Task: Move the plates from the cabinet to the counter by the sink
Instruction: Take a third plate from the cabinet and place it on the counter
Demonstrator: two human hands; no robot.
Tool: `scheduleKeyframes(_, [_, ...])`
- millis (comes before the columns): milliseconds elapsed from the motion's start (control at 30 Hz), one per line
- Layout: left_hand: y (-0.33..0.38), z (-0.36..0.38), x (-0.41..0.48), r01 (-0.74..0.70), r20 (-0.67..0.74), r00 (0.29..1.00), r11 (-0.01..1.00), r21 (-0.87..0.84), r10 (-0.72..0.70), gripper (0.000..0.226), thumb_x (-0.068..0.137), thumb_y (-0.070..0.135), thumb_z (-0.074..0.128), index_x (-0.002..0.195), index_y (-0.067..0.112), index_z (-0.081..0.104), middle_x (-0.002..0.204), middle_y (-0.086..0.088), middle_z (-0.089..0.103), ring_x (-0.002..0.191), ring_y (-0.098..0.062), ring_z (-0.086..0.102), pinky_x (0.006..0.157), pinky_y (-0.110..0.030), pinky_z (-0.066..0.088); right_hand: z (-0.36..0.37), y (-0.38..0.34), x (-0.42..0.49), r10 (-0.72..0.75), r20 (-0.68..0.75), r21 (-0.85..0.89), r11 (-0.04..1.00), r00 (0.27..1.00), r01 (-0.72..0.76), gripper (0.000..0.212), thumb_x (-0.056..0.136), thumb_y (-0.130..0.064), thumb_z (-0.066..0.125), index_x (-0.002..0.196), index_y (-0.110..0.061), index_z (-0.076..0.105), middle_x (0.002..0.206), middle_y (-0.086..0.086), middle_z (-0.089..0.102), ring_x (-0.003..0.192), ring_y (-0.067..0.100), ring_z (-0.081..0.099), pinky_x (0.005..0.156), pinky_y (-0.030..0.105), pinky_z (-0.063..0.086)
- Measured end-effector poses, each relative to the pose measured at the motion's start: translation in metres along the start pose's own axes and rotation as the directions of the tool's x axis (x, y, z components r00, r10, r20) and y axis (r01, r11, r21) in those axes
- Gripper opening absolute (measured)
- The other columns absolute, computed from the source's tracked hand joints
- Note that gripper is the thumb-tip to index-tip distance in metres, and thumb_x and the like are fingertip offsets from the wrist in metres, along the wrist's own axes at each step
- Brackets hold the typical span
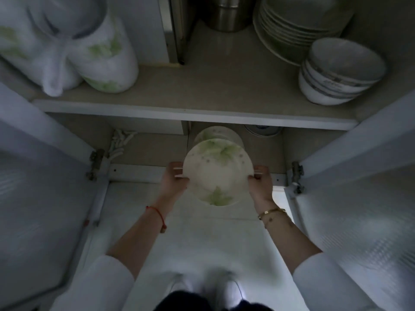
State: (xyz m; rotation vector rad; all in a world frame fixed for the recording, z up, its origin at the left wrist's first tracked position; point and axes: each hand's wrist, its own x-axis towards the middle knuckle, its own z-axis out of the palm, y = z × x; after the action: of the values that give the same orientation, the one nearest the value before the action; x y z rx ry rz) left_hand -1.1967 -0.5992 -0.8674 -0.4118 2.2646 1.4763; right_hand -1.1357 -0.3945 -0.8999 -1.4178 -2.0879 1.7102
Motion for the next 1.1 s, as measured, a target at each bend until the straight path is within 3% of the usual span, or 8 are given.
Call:
scheduleKeyframes(100, [0.022,-0.022,-0.051,0.039,0.042,0.998,0.998,-0.054,-0.037,0.038,0.085,-0.015,0.052,0.117,0.004,0.051,0.101,-0.01,0.06,0.074,-0.021,0.059,0.064,-0.032,0.051,-0.029,-0.023,-0.044,0.059,0.006,-0.022,0.998,0.998,-0.059,0.031,0.084,0.0,0.051,0.106,-0.022,0.055,0.089,0.002,0.062,0.079,0.022,0.059,0.072,0.03,0.045])
scheduleKeyframes(233, [0.062,-0.054,-0.116,0.064,0.039,0.997,0.996,-0.068,-0.061,0.042,0.084,-0.017,0.05,0.123,-0.001,0.05,0.109,-0.014,0.061,0.093,-0.028,0.061,0.074,-0.04,0.053,-0.069,-0.064,-0.108,0.107,0.017,0.064,0.992,0.994,-0.108,0.033,0.081,0.005,0.051,0.099,-0.023,0.055,0.089,0.0,0.063,0.084,0.022,0.058,0.06,0.024,0.043])
scheduleKeyframes(433, [0.137,-0.107,-0.221,0.059,0.063,0.996,0.998,-0.031,-0.057,0.045,0.082,-0.008,0.058,0.119,0.017,0.054,0.114,-0.004,0.063,0.097,-0.022,0.062,0.063,-0.025,0.05,-0.142,-0.148,-0.216,0.161,0.031,0.181,0.97,0.986,-0.164,0.035,0.083,0.008,0.048,0.093,-0.025,0.056,0.095,0.016,0.064,0.076,0.026,0.055,0.056,0.025,0.041])
scheduleKeyframes(567, [0.198,-0.138,-0.287,0.033,0.114,0.993,0.998,-0.046,-0.028,0.042,0.086,-0.004,0.061,0.114,0.027,0.054,0.115,0.002,0.061,0.102,-0.017,0.061,0.059,-0.015,0.051,-0.198,-0.216,-0.279,0.166,0.019,0.252,0.954,0.986,-0.165,0.037,0.085,0.012,0.048,0.091,-0.024,0.057,0.084,0.002,0.062,0.069,0.018,0.054,0.052,0.02,0.044])
scheduleKeyframes(700, [0.269,-0.16,-0.34,-0.014,0.126,0.992,0.998,-0.061,0.022,0.043,0.086,-0.006,0.06,0.12,0.021,0.053,0.121,-0.002,0.061,0.1,-0.013,0.062,0.071,-0.024,0.054,-0.254,-0.284,-0.325,0.134,0.014,0.267,0.955,0.991,-0.133,0.033,0.083,0.01,0.047,0.1,-0.016,0.059,0.081,0.0,0.058,0.066,0.012,0.053,0.049,0.019,0.041])
scheduleKeyframes(867, [0.353,-0.175,-0.383,-0.131,0.168,0.975,0.987,-0.091,0.144,0.045,0.084,-0.003,0.062,0.12,0.022,0.054,0.122,-0.003,0.062,0.105,-0.02,0.062,0.086,-0.046,0.056,-0.306,-0.354,-0.362,0.074,-0.058,0.343,0.938,0.996,-0.05,0.033,0.082,0.012,0.049,0.092,-0.016,0.061,0.079,-0.003,0.059,0.074,0.014,0.054,0.065,0.026,0.043])
scheduleKeyframes(967, [0.4,-0.179,-0.404,-0.217,0.22,0.946,0.968,-0.125,0.24,0.045,0.077,0.007,0.062,0.12,0.019,0.055,0.118,-0.003,0.064,0.099,-0.008,0.064,0.086,-0.041,0.055,-0.338,-0.39,-0.385,0.041,-0.11,0.406,0.914,0.993,0.007,0.029,0.084,0.011,0.049,0.095,-0.013,0.06,0.079,-0.001,0.058,0.072,0.014,0.052,0.061,0.025,0.043])
scheduleKeyframes(1100, [0.454,-0.18,-0.423,-0.317,0.33,0.877,0.936,-0.153,0.351,0.042,0.083,-0.004,0.063,0.12,0.015,0.056,0.116,-0.003,0.066,0.093,0.003,0.065,0.087,-0.031,0.053,-0.375,-0.425,-0.415,0.018,-0.176,0.491,0.868,0.984,0.072,0.027,0.087,0.011,0.046,0.107,-0.005,0.056,0.089,0.009,0.054,0.077,0.02,0.05,0.057,0.024,0.043])
